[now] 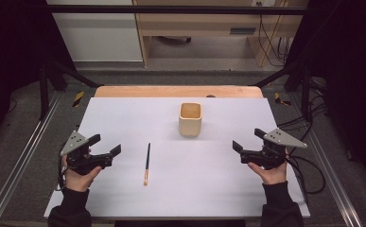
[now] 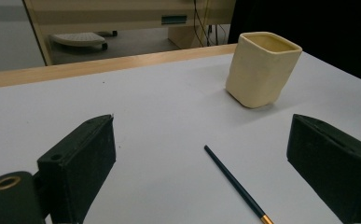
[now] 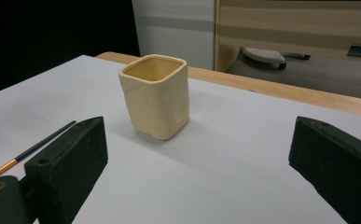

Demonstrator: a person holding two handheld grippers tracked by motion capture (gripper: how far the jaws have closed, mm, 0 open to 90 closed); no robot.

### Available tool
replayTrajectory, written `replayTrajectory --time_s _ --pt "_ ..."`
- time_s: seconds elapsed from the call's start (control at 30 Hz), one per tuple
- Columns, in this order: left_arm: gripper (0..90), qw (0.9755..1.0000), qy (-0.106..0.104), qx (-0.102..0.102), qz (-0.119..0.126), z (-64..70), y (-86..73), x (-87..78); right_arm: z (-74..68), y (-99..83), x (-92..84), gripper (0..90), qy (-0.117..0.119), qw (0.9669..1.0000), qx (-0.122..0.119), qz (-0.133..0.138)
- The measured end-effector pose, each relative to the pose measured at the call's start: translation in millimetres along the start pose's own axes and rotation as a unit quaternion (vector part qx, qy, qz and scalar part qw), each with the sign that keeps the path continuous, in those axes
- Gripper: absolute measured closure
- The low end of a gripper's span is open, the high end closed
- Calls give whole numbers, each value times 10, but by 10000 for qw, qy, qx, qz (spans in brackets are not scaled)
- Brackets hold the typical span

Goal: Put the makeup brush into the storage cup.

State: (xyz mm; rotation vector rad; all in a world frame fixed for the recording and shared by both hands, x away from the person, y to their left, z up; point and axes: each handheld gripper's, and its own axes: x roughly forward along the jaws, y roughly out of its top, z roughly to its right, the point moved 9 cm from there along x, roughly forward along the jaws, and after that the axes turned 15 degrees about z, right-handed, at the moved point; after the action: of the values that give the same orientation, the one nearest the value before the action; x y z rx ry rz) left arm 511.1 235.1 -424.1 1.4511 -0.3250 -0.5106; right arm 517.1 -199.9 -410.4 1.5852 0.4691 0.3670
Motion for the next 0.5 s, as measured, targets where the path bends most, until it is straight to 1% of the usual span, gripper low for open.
replayTrajectory --time_s 0.13,0.2,0.23,0.3,0.33,0.5 --pt "76 10000 12 12 -26 15 -11 10 20 -12 -20 43 -21 10000 75 3" --pt "76 10000 -5 37 -57 40 -23 23 23 -16 -23 42 -26 10000 58 14" --pt "76 10000 -10 48 -67 62 -31 38 17 -26 -27 38 -10 9999 104 22" --pt "76 10000 -8 62 -72 71 -37 48 18 -33 -29 37 -23 9999 115 16" --pt "76 9999 -7 52 -98 85 -56 72 29 -44 -34 35 -40 9999 100 -24" --pt "77 9997 -21 70 -218 139 -119 132 35 -33 -49 34 -56 9999 117 -3"
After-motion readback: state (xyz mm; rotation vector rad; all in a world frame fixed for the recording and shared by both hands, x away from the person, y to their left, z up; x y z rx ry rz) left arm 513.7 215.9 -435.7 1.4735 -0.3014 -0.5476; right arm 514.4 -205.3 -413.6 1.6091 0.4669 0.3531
